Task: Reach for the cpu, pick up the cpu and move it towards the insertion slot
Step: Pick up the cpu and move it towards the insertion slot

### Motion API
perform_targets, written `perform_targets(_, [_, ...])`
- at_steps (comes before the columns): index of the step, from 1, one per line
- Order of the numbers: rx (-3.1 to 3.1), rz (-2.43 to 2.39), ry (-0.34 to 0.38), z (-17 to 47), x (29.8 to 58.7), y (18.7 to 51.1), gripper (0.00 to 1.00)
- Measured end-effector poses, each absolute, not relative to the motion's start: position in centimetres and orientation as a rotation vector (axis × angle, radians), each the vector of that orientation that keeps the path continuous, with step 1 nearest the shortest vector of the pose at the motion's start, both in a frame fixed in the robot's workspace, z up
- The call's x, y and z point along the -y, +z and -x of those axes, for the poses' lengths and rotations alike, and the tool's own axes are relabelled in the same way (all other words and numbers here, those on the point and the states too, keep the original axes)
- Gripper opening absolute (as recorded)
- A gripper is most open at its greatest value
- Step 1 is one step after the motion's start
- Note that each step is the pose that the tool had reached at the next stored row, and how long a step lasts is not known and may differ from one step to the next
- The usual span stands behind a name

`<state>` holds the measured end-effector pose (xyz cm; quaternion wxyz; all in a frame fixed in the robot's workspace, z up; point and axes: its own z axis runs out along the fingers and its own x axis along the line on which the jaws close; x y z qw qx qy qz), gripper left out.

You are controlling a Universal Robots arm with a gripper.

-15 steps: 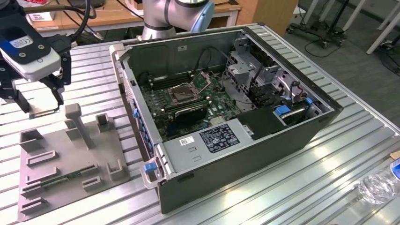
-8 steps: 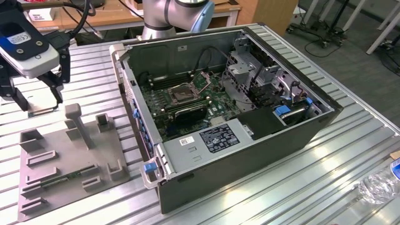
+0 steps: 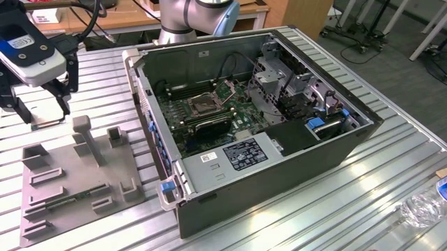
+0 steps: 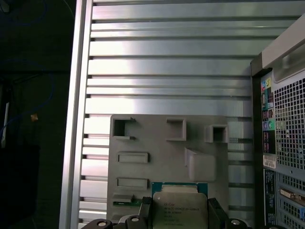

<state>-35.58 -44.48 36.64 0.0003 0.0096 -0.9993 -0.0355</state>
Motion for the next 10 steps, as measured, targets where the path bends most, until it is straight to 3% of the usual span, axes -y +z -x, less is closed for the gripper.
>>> perform_targets(10, [3.139,-0.03,-0.112,34.3,44.5,36.6,0.54])
